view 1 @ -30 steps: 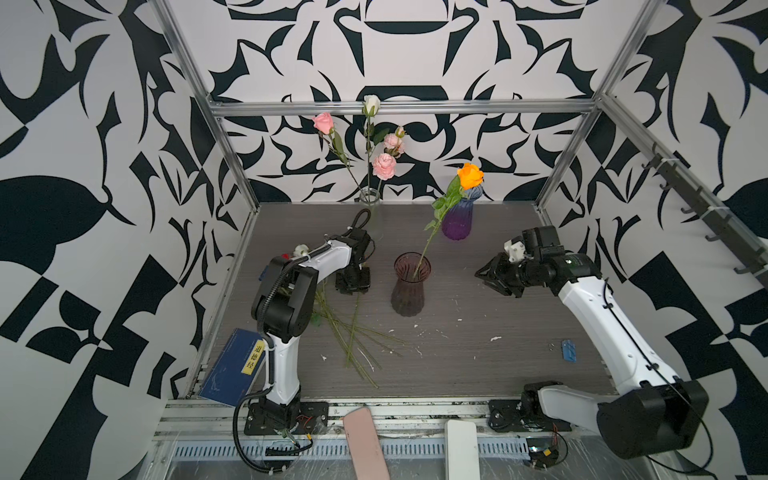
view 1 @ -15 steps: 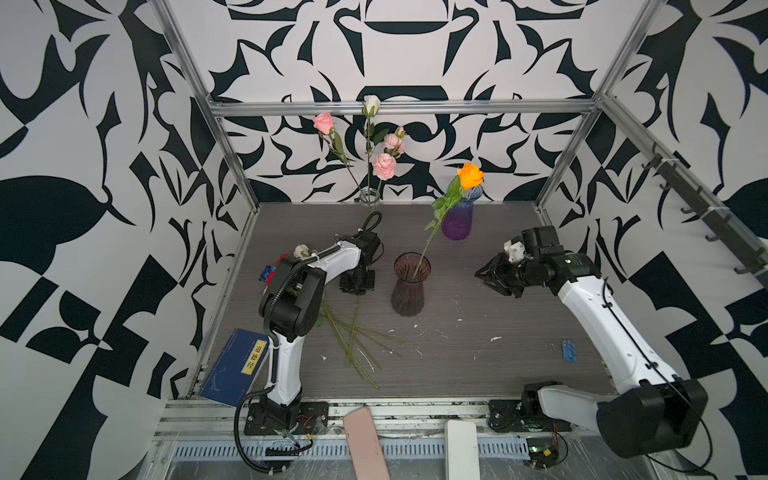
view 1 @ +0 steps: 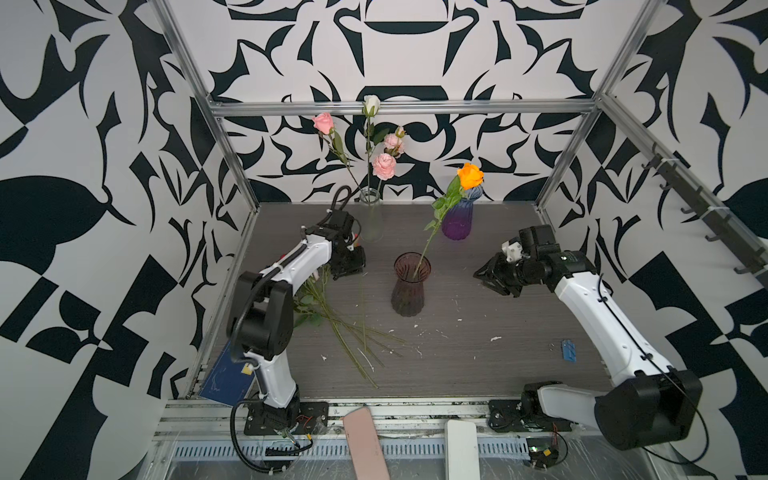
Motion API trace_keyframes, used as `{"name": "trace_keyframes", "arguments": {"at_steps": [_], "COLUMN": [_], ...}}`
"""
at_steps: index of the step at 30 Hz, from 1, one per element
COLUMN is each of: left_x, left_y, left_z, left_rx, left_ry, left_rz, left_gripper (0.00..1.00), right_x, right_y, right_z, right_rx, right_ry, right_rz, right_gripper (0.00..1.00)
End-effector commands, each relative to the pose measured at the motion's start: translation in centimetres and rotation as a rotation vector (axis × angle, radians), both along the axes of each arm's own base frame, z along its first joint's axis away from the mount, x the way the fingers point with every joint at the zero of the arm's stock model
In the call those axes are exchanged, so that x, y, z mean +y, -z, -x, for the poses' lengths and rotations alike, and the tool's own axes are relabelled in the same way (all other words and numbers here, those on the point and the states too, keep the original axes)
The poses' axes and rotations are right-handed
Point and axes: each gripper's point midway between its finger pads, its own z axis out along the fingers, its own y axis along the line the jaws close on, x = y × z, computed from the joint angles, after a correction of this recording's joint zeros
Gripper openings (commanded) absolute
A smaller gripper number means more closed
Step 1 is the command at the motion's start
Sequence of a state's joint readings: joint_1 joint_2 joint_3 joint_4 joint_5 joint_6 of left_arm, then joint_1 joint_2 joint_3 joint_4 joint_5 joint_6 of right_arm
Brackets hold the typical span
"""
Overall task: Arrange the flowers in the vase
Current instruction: 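Lift the red rose high out of the bunch with the left gripper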
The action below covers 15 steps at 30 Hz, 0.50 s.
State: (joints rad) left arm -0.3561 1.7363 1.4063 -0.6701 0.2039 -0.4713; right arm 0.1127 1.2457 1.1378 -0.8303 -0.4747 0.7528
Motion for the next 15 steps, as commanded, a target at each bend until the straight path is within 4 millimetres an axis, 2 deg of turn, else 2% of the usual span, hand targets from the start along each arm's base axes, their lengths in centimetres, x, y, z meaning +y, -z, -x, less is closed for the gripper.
{"name": "trace_keyframes", "arguments": {"at_steps": [1, 4, 7, 10, 13, 15], "left_x": [-1.9, -1.6, -2.3, -2.6, -2.7, -3.2], "left_y": [-11.0, -19.0, -27.7, -34.4, -37.8, -38.3], "left_z": [-1.5, -1.9, -1.4, -0.5, -0.1, -0.1], "left_rx": [-0.311, -0.498, -0.674, -0.826, -0.901, -0.922], "left_ry": [0.019, -0.042, -0.023, -0.012, 0.009, 0.034], "left_rz": [0.2, 0.313, 0.463, 0.578, 0.634, 0.642], "left_gripper": [0.0, 0.0, 0.0, 0.0, 0.0, 0.0], "right_x": [0.2, 0.2, 0.1, 0.1, 0.1, 0.1], "right_y": [-1.8, -1.7, -1.6, -1.6, -1.7, -1.8], "right_z": [-1.0, -0.9, -0.7, -0.5, -0.5, -0.4], "right_rx": [-0.065, -0.066, -0.065, -0.066, -0.071, -0.074], "right_ry": [-0.008, -0.008, -0.007, -0.007, -0.006, -0.005], "right_rz": [-0.014, -0.014, -0.012, -0.013, -0.014, -0.012], "right_gripper": [0.36, 0.36, 0.36, 0.36, 0.36, 0.36]}}
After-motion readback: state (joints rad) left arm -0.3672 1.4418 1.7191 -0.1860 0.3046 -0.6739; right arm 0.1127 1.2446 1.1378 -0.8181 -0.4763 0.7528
